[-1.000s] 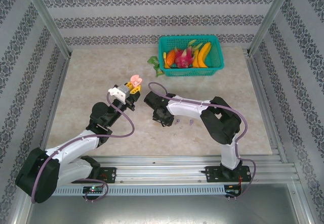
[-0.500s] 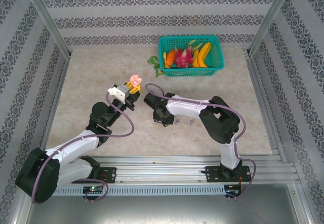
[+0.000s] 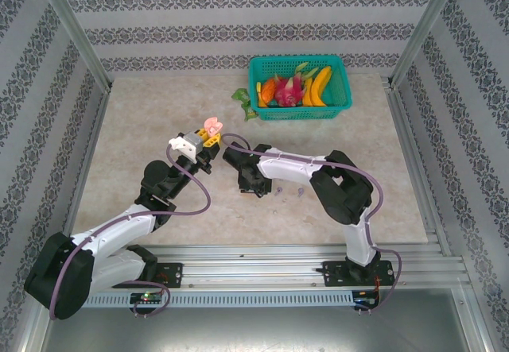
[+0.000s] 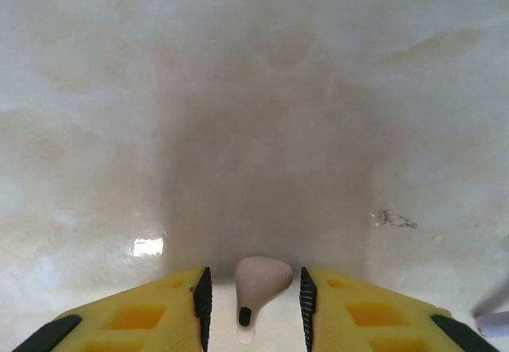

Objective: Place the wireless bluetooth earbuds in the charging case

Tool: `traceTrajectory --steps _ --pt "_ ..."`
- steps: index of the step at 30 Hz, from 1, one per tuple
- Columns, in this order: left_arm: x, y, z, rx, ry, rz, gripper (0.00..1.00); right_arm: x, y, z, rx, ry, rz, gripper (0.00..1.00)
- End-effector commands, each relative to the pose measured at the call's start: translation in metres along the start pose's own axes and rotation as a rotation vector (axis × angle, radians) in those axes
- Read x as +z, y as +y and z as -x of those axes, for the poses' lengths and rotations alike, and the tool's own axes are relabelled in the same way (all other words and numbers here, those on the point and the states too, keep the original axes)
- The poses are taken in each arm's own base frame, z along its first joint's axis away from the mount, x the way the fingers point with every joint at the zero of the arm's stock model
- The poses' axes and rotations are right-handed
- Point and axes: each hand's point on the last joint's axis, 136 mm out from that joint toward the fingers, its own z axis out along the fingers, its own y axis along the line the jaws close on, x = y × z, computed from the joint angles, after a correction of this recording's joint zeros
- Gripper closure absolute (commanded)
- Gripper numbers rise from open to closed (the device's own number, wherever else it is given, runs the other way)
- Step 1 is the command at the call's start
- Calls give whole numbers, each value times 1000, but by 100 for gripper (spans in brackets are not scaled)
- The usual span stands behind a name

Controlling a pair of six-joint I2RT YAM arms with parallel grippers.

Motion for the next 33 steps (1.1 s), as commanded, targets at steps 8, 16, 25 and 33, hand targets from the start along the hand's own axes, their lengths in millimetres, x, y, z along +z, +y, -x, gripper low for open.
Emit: traceTrajectory --steps 8,16,25,33 --pt "-3 3 11 -3 -39 -1 100 6 -7 3 28 -1 -54 64" --pt "-3 3 11 -5 -40 -2 100 8 -7 4 35 2 -52 67" --pt "-2 2 12 -8 -39 -5 100 2 -6 5 32 -10 -28 76" --pt "-2 2 13 -9 -40 -7 100 -23 -5 15 37 -87 31 79"
